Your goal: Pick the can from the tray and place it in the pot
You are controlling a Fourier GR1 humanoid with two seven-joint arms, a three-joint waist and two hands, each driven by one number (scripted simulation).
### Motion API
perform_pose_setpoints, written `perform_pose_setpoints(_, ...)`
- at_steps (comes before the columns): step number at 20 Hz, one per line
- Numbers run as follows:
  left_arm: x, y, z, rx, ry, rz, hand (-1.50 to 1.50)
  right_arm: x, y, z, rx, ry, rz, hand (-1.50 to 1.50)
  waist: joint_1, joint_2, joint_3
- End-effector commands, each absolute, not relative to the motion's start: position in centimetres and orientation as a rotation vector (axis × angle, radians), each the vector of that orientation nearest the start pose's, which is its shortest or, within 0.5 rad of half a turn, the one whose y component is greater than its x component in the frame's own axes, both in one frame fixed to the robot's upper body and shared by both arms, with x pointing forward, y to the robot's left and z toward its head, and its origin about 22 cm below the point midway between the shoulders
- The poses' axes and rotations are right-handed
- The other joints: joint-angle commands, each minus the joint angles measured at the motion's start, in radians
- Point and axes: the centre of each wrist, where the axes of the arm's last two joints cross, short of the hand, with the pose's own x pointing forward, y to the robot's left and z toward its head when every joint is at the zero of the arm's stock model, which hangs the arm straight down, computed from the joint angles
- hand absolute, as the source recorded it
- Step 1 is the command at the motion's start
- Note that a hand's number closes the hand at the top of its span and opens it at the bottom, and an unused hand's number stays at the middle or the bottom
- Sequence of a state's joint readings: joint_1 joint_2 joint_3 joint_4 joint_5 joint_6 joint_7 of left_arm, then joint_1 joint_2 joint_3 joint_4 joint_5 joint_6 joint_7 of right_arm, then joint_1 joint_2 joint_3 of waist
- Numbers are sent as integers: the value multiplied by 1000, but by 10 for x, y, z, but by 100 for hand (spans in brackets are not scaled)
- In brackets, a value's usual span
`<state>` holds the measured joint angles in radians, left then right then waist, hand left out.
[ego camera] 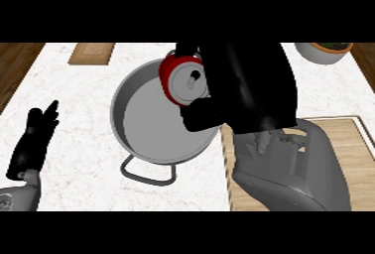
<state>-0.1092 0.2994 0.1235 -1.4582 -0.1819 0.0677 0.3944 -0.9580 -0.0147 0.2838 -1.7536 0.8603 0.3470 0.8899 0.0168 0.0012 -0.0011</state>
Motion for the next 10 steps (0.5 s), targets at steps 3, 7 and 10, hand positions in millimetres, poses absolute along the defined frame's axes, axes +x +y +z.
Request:
perform_pose_setpoints(3, 272, 327, 33, 502, -1175, -116, 0, 311, -17, 246, -813, -1616, 925, 150, 8, 3, 0)
perform_pose_setpoints(7, 273, 321, 27, 501, -1180, -145, 0, 333, -12, 223, -716, -1506, 860, 150, 17, 6, 0)
perform_pose_setpoints(10, 274, 319, 37, 518, -1168, -132, 0, 351, -9, 196, -664, -1443, 881, -150, 23, 6, 0)
